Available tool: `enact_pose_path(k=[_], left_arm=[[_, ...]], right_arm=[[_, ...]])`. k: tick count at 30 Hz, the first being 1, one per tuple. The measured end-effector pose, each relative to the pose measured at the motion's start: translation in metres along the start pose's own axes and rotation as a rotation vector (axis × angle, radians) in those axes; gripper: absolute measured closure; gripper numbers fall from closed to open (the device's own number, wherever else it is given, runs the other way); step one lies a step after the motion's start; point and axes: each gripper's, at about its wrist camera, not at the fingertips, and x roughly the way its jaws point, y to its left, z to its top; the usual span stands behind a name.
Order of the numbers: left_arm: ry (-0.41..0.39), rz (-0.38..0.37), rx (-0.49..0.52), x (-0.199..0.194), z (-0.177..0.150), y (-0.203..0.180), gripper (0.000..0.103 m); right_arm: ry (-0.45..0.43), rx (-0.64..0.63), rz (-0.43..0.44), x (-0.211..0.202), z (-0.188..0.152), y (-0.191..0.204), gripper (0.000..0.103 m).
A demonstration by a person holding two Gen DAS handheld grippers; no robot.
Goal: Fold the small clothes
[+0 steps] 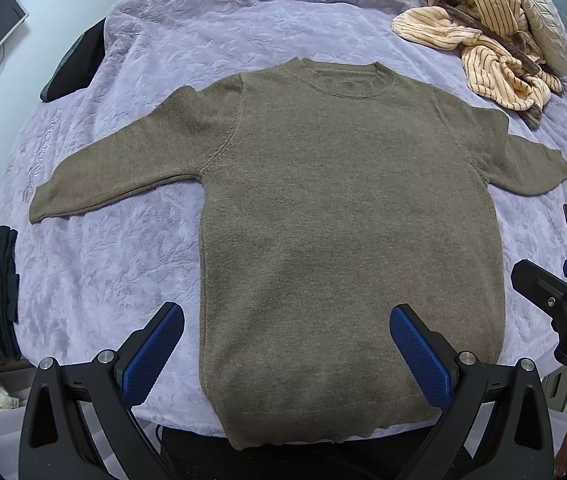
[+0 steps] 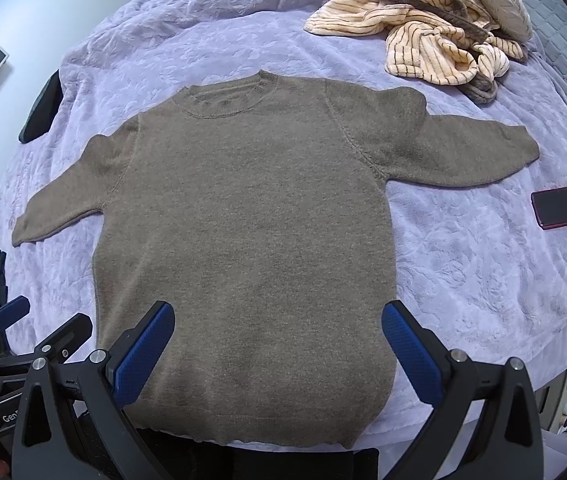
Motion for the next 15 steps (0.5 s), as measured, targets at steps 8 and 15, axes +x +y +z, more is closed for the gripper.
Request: enact_pose_path(k=[8, 15], left_arm=[[0.052, -0.013, -0.02, -0.0018, 0.0027, -0.0066, 0.0], [0.023, -0.024, -0.035, -0.0058, 0.0041, -0.0086, 0.0]], right_arm=[[0.002, -0.002, 0.004, -0.0004, 0.0027, -0.0055, 0.0], [-0.001, -0.016, 0.012, 0.0, 0.0052, -0.0081, 0.0]])
